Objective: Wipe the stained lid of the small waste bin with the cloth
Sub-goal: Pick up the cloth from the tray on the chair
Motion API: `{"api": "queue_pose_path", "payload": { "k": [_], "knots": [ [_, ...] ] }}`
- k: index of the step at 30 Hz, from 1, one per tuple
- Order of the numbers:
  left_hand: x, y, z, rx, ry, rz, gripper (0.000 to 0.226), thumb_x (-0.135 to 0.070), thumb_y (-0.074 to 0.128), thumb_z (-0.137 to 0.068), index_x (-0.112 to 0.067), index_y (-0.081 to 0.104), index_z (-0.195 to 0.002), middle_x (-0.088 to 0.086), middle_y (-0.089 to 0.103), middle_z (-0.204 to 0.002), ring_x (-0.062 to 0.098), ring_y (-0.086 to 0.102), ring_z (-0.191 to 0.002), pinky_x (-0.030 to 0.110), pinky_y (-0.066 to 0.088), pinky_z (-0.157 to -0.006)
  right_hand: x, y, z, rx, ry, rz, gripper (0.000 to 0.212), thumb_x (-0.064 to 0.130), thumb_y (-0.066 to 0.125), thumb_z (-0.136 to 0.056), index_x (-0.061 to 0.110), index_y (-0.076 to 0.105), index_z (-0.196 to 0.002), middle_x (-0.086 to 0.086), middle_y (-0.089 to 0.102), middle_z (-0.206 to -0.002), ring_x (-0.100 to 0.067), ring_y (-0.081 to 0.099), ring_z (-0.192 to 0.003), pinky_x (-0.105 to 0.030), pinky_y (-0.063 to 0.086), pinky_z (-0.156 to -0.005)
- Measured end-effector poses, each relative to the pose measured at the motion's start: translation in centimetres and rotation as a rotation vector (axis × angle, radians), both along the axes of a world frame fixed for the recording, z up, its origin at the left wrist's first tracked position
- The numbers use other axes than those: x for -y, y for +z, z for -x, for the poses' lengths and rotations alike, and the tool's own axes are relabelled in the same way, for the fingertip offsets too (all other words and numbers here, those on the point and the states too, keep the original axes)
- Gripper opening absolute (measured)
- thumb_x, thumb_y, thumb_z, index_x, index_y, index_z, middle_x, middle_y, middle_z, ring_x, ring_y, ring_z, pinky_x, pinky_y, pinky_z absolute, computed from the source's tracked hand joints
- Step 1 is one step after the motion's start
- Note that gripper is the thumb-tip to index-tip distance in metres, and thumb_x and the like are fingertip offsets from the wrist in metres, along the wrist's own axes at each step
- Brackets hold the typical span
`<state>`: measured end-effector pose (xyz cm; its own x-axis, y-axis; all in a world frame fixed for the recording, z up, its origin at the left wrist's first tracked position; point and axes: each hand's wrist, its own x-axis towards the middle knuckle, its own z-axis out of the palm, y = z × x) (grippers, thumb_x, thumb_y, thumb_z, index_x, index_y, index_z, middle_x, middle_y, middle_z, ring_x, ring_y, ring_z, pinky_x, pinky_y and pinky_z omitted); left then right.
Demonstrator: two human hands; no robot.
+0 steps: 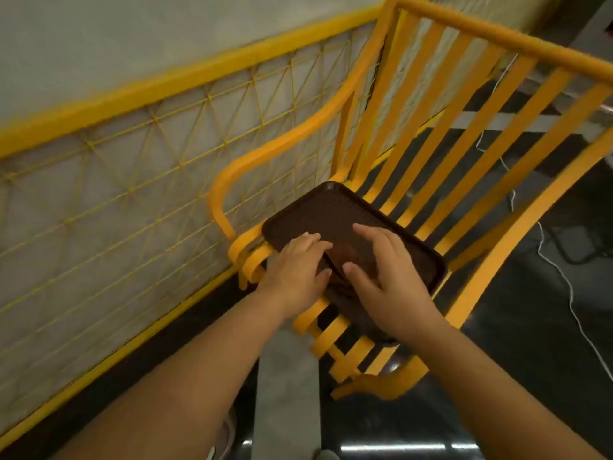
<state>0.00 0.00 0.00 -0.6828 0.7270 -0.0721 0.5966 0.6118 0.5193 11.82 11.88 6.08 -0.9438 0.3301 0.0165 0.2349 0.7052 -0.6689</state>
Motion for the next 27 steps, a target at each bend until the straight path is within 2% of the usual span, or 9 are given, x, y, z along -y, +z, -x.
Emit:
{"api": "queue_pose_path", "payload": {
  "k": [2, 4, 10, 14, 16, 19, 23, 27],
  "knots": [
    [-1.3, -1.9, -0.2, 0.009, -0.026, 0.042, 0.051, -0.034, 0.05, -0.095, -0.025, 0.037, -0.143, 0.0, 0.028, -0.155, 0.017, 0.015, -0.145, 0.033, 0.014, -0.116, 0.4, -1.4, -0.6, 0.009, -0.053, 0.058, 0.057, 0.032, 0.057, -0.093, 0.031, 0.032, -0.145, 0.013, 0.033, -0.144, 0.003, 0.029, -0.128, -0.021, 0.032, -0.106],
    [-2.5, -4.1, -0.5, 0.031, -0.042, 0.103, 0.051, -0.033, 0.049, -0.095, -0.026, 0.036, -0.143, 0.0, 0.026, -0.155, 0.018, 0.013, -0.146, 0.034, 0.013, -0.117, 0.7, -3.2, -1.4, 0.05, -0.051, 0.06, 0.056, 0.032, 0.057, -0.093, 0.032, 0.033, -0.144, 0.014, 0.033, -0.143, 0.002, 0.031, -0.128, -0.028, 0.037, -0.109],
    [-5.4, -9.6, 0.0, 0.038, -0.082, 0.176, 0.055, -0.03, 0.051, -0.095, -0.026, 0.031, -0.146, 0.001, 0.019, -0.157, 0.019, 0.007, -0.147, 0.034, 0.011, -0.117, -1.0, -6.1, -2.3, 0.125, -0.081, -0.042, 0.058, 0.034, 0.058, -0.093, 0.032, 0.032, -0.144, 0.015, 0.033, -0.142, -0.003, 0.034, -0.131, -0.033, 0.039, -0.109],
    [-7.3, -12.6, 0.5, 0.007, -0.096, 0.256, 0.063, -0.028, 0.05, -0.095, -0.027, 0.02, -0.15, 0.002, 0.007, -0.16, 0.02, -0.002, -0.147, 0.036, 0.005, -0.118, -1.6, -6.9, -2.1, 0.21, -0.043, -0.078, 0.062, 0.036, 0.058, -0.092, 0.031, 0.029, -0.147, 0.014, 0.028, -0.148, -0.003, 0.025, -0.137, -0.033, 0.032, -0.114],
    [-8.1, -13.6, 0.8, 0.002, -0.114, 0.304, 0.064, -0.029, 0.047, -0.096, -0.028, 0.013, -0.151, 0.002, -0.002, -0.161, 0.02, -0.008, -0.147, 0.037, 0.002, -0.119, -1.7, -7.2, -1.9, 0.258, -0.021, -0.108, 0.063, 0.038, 0.058, -0.092, 0.032, 0.027, -0.147, 0.014, 0.026, -0.149, -0.003, 0.022, -0.138, -0.029, 0.027, -0.116],
    [-8.8, -14.9, 1.3, -0.021, -0.145, 0.324, 0.06, -0.029, 0.048, -0.097, -0.028, 0.02, -0.15, 0.003, -0.007, -0.161, 0.02, -0.012, -0.147, 0.038, -0.001, -0.118, -2.0, -7.5, -1.5, 0.312, 0.017, -0.137, 0.063, 0.041, 0.056, -0.093, 0.033, 0.025, -0.147, 0.016, 0.024, -0.149, -0.003, 0.017, -0.139, -0.024, 0.021, -0.115],
    [-9.1, -15.9, 1.9, -0.058, -0.149, 0.258, 0.032, -0.026, 0.049, -0.096, -0.021, 0.05, -0.128, 0.004, 0.007, -0.161, 0.02, -0.005, -0.147, 0.038, 0.003, -0.12, -2.5, -7.9, -0.8, 0.346, 0.044, -0.162, 0.061, 0.042, 0.054, -0.093, 0.033, 0.026, -0.146, 0.014, 0.025, -0.149, -0.005, 0.018, -0.139, -0.027, 0.022, -0.116],
    [-8.4, -15.6, 1.8, 0.035, -0.196, 0.199, 0.03, -0.028, 0.043, -0.099, -0.019, 0.05, -0.127, 0.001, 0.039, -0.149, 0.015, 0.012, -0.146, 0.034, 0.001, -0.119, -3.0, -8.8, 0.2, 0.399, 0.042, -0.185, 0.066, 0.043, 0.058, -0.09, 0.032, 0.025, -0.146, 0.01, 0.027, -0.15, -0.012, 0.02, -0.141, -0.036, 0.026, -0.117]
  ]
}}
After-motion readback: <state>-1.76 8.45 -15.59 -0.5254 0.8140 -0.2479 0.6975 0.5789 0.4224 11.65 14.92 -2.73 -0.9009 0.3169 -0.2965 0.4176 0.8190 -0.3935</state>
